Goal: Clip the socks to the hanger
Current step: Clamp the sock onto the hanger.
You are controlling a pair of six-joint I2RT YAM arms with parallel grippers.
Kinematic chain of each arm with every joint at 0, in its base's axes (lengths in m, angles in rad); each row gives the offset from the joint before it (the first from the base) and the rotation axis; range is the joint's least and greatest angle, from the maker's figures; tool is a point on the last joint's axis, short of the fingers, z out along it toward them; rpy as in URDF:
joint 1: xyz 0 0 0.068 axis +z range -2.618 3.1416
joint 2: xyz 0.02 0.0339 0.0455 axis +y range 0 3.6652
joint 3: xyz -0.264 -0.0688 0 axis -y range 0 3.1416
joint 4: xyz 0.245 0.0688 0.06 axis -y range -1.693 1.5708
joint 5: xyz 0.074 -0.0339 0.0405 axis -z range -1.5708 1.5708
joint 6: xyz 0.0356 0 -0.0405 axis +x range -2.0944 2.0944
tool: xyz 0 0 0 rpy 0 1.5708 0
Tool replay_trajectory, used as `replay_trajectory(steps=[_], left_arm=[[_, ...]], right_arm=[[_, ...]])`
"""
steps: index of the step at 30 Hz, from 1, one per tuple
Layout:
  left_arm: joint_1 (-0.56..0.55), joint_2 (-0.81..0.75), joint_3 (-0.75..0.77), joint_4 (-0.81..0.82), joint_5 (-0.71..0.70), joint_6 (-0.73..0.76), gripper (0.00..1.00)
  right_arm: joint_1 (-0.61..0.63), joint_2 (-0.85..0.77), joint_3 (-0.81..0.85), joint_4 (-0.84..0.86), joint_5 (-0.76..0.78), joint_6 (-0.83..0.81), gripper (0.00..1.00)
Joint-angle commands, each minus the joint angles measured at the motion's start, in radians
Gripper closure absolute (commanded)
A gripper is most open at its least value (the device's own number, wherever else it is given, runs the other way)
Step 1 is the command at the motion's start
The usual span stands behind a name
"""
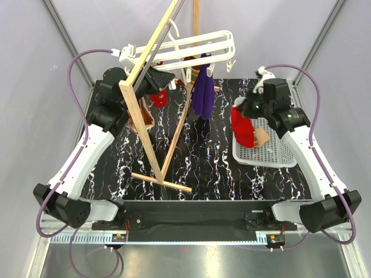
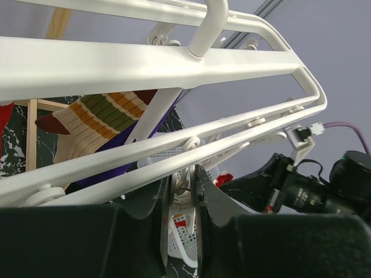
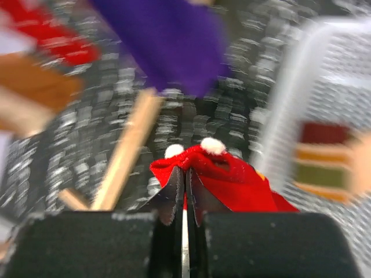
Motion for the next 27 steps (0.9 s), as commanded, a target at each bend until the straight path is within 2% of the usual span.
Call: replay_trajectory(steps=[1,7,11,19,27], left_arm=[[-0.004,0.001,-0.018,0.009,0.069,-0.004,1.00],[-0.003,-0.007,-0.018,0.011,0.077,-0.004,1.00],[-0.003,-0.010,-0.020,0.015,0.083,-0.009,1.00],[-0.003,-0.005,-0.024,0.024,0.094,-0.014,1.00],[-0.004,-0.010,-0.026,0.026,0.095,-0.015,1.00]], right_arm=[[0.108,0.000,0.109,0.056,-0.118,-0.004,1.00],[0.259,0.070,0.201,0.113,-0.172,-0.011,1.00],[0.372,0.136,0.258,0.117,-0.153,-0.041,1.00],[0.435,0.230,0.347,0.175,-0.137,-0.010,1.00],[0.466,0.242,0.370,0.237,-0.146,-0.002,1.00]])
